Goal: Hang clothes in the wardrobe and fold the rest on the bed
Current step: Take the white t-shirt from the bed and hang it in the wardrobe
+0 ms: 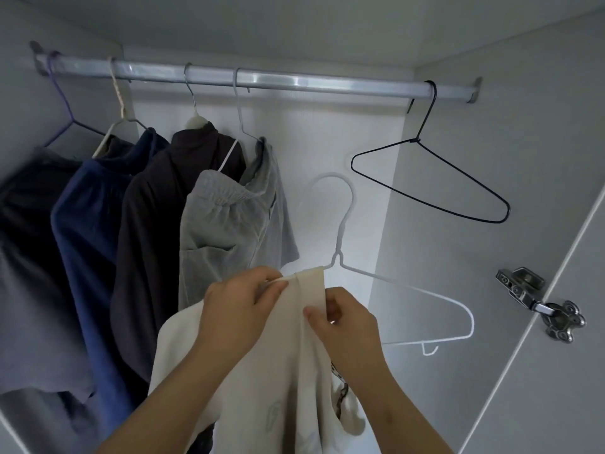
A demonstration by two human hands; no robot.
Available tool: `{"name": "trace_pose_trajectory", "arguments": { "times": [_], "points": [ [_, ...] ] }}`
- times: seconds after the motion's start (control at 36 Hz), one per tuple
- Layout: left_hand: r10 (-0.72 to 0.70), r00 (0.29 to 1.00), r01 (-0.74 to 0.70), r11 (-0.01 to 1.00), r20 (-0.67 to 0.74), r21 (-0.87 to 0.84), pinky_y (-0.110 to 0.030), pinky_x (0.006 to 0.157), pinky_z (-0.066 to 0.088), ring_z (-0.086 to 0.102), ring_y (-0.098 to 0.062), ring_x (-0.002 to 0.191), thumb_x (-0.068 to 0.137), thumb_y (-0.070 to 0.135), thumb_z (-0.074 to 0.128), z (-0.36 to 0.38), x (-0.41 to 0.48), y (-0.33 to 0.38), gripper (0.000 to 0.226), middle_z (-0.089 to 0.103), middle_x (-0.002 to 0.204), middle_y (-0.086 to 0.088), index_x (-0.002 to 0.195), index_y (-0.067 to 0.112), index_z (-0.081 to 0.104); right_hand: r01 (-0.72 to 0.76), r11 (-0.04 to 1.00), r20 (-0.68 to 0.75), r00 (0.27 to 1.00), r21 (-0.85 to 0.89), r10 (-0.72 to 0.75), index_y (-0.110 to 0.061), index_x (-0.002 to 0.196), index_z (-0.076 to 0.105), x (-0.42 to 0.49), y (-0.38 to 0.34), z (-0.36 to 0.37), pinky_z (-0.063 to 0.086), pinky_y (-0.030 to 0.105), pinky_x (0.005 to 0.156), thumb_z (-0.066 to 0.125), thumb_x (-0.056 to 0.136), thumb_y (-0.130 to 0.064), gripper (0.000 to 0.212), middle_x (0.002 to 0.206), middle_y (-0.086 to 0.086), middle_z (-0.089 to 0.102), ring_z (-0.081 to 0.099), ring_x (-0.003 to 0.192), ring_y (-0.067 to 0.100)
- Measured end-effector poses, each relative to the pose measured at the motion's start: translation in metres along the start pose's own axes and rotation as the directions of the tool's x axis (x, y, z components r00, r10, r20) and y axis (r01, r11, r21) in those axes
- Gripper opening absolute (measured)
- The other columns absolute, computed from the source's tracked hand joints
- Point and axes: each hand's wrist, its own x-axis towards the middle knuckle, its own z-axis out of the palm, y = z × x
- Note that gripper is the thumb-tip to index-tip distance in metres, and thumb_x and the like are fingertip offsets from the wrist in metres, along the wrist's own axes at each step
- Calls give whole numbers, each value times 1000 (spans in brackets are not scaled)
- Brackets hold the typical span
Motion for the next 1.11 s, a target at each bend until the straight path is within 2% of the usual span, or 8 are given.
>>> {"name": "trace_pose_trajectory", "arguments": {
  "times": [0.19, 0.31, 0.42, 0.53, 0.75, 0.94, 1.03, 1.11],
  "points": [
    [-111, 993, 110, 993, -27, -38, -23, 79, 41, 60, -10, 87, 91, 33, 56, -9, 9, 2, 15, 68, 87, 9, 95, 24, 68, -88, 990, 151, 986, 114, 70, -1, 91, 57, 0, 4, 12, 38, 9, 57, 59, 88, -18, 17, 85, 12, 62, 53, 71, 18],
    [-108, 992, 103, 991, -64, -81, -2, 65, 37, 55, 2, 75, 90, 31, 58, -19, 13, 3, 7, 63, 80, 16, 87, 29, 64, -135, 991, 377, 918, -1, 126, -13, 102, 60, -3, 15, 20, 40, 2, 55, 53, 93, -23, 16, 91, -3, 63, 54, 72, 2],
    [-107, 990, 91, 983, -94, -161, -3, 61, 37, 54, 12, 67, 89, 27, 60, -34, 19, 1, 12, 60, 64, 21, 78, 29, 63, -238, 967, 546, 801, -87, 246, -13, 114, 58, -5, 26, 20, 38, 1, 52, 49, 95, -20, 22, 85, -12, 55, 53, 72, -1],
    [-103, 988, 77, 975, -118, -208, -15, 63, 39, 53, 12, 65, 89, 27, 59, -52, 28, -7, 21, 61, 65, 22, 72, 39, 59, -105, 907, 611, 707, -408, 357, -17, 132, 43, -7, 42, 14, 38, 27, 83, 45, 90, -25, 43, 86, -4, 54, 55, 86, 17],
    [-75, 990, 65, 994, -118, -84, -15, 68, 42, 56, 0, 76, 90, 26, 58, -82, 35, -34, 23, 63, 74, 20, 75, 42, 57, 136, 660, 441, 838, -739, 321, -21, 129, 47, 22, 55, -13, 15, 46, 110, 29, 98, -33, 37, 127, -2, 56, 46, 124, 15],
    [-32, 999, 32, 999, -38, 22, 6, 64, 32, 50, 24, 77, 89, 25, 60, -104, 25, -63, 42, 56, 78, 45, 67, 61, 58, 234, 639, 419, 895, -733, 153, -26, 125, 53, 48, 47, -37, 26, 29, 103, 34, 98, -34, 34, 129, -11, 54, 45, 122, 7],
    [-23, 999, 25, 997, -25, 74, 6, 64, 32, 55, 16, 75, 88, 22, 61, -107, 19, -71, 41, 55, 74, 45, 62, 54, 59, 255, 612, 426, 892, -749, 149, -25, 120, 56, 53, 46, -42, 32, 25, 100, 37, 97, -38, 33, 123, -10, 59, 50, 118, 8],
    [0, 1000, 0, 993, -5, 118, 5, 64, 33, 57, 8, 74, 88, 24, 60, -112, 14, -75, 54, 54, 78, 46, 73, 74, 49, 260, 620, 439, 886, -740, 152, -26, 120, 56, 54, 43, -45, 31, 24, 100, 38, 97, -40, 33, 125, -12, 57, 51, 116, 7]
  ]
}}
